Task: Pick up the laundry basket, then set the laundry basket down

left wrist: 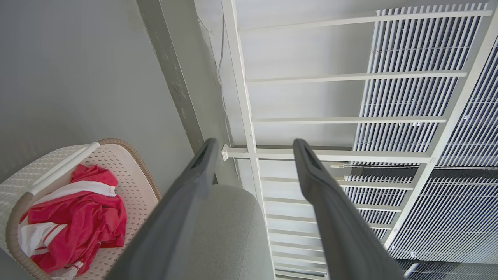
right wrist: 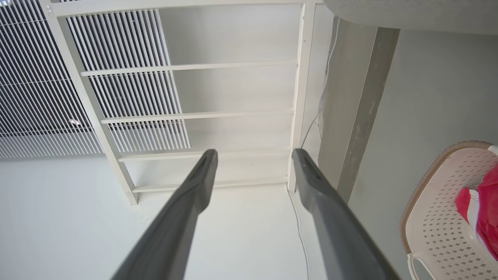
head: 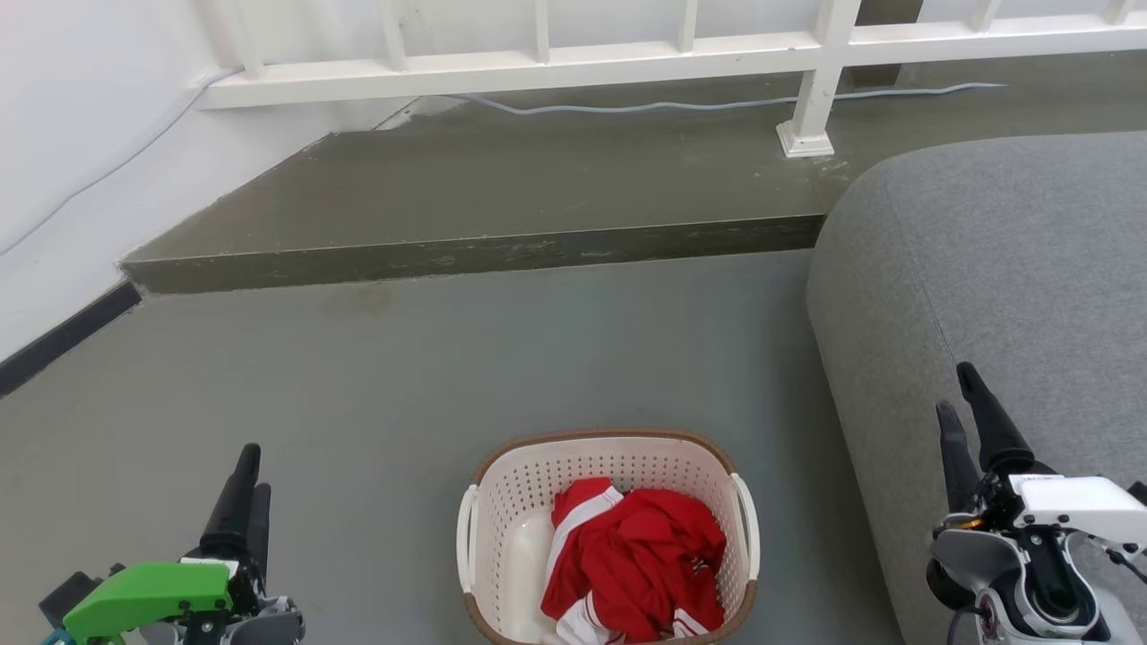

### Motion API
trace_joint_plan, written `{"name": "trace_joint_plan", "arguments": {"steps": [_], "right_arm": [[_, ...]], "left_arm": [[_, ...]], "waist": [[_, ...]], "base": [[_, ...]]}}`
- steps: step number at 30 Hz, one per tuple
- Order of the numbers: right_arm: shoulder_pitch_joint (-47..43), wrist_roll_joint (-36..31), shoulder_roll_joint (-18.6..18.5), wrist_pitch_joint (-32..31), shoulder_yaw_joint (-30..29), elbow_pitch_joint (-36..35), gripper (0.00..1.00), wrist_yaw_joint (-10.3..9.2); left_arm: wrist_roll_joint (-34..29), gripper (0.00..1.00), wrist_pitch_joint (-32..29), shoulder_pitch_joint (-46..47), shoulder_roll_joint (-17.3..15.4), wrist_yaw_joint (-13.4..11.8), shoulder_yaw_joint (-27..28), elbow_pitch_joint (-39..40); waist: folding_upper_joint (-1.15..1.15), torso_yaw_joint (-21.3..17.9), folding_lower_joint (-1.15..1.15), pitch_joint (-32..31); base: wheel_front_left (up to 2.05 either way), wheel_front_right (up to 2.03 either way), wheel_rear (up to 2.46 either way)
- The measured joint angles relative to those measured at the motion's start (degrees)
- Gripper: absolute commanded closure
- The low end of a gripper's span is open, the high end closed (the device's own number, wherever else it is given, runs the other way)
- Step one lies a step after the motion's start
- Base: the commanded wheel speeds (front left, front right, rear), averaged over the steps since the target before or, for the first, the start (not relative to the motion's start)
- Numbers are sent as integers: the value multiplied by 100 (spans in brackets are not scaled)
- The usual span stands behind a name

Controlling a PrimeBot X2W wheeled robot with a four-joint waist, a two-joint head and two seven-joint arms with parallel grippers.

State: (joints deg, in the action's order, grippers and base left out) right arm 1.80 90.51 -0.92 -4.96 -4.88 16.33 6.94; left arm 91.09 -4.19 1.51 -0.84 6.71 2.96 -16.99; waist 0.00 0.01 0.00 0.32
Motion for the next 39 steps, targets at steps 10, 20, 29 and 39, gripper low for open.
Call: {"name": "trace_joint_plan", "arguments": {"steps": [10, 20, 29, 39], "right_arm": [[15, -403, -113, 202, 334, -190, 0, 1], [136, -992, -303, 504, 747, -333, 0, 1], [171, -1681, -489, 751, 1116, -333, 0, 2], [279, -2525, -631, 954, 1439, -281, 0, 2]], "left_arm": [[-446, 0, 234, 8, -60, 0, -222, 127], [-1210, 0, 480, 24, -215, 1, -494, 194], [-2264, 0, 683, 126, -335, 1, -678, 315], [-3460, 0, 867, 203, -388, -75, -929, 476]], "waist": [[0, 1, 0, 27], [0, -4, 0, 44], [0, -3, 0, 57], [0, -20, 0, 61]], "base": [[0, 0, 0], [0, 0, 0], [0, 0, 0], [0, 0, 0]]}}
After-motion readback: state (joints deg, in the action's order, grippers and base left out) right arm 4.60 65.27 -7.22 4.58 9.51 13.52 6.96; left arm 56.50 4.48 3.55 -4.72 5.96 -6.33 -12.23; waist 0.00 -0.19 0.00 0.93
